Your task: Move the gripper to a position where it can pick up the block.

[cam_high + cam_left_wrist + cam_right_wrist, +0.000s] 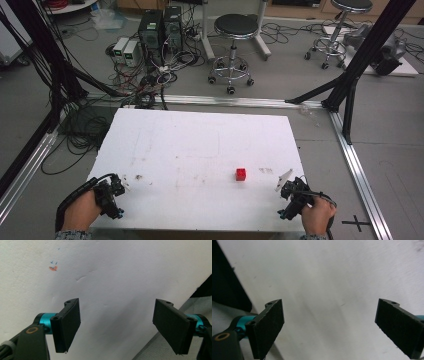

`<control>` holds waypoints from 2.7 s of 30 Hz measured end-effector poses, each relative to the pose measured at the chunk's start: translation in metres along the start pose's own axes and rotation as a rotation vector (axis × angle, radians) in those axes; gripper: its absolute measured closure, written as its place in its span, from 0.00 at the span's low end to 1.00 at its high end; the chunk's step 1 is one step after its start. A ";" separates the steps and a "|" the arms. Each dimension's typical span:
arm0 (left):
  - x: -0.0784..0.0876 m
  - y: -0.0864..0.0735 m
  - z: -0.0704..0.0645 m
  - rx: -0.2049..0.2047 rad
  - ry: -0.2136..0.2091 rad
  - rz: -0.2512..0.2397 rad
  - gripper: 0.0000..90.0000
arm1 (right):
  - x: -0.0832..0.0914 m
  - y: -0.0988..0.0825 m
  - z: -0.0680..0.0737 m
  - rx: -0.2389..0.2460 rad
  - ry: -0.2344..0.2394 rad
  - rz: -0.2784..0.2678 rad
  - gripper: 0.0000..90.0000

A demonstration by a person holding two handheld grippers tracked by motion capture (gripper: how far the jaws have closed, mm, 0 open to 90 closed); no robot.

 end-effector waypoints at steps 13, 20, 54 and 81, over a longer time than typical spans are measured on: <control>0.001 -0.002 0.002 0.013 -0.002 -0.011 0.25 | 0.007 0.046 -0.029 0.061 -0.005 0.002 0.09; 0.001 -0.003 0.002 0.013 -0.001 -0.015 0.25 | 0.014 0.074 -0.035 0.129 -0.028 0.016 0.09; 0.001 -0.002 0.003 0.018 -0.003 -0.032 0.25 | -0.010 0.150 -0.012 0.334 -0.040 0.017 0.09; 0.000 -0.003 0.004 0.021 -0.004 -0.033 0.25 | -0.045 0.166 0.011 0.423 0.015 0.085 0.09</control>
Point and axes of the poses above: each handheld gripper's, and its own axes: x roughly backward along the jaws, y roughly out of its top, z roughly to its left, the point moved 5 cm from there along -x, roughly forward along the jaws, and after that the axes turned 15 degrees about -x, right-handed, at the moved point
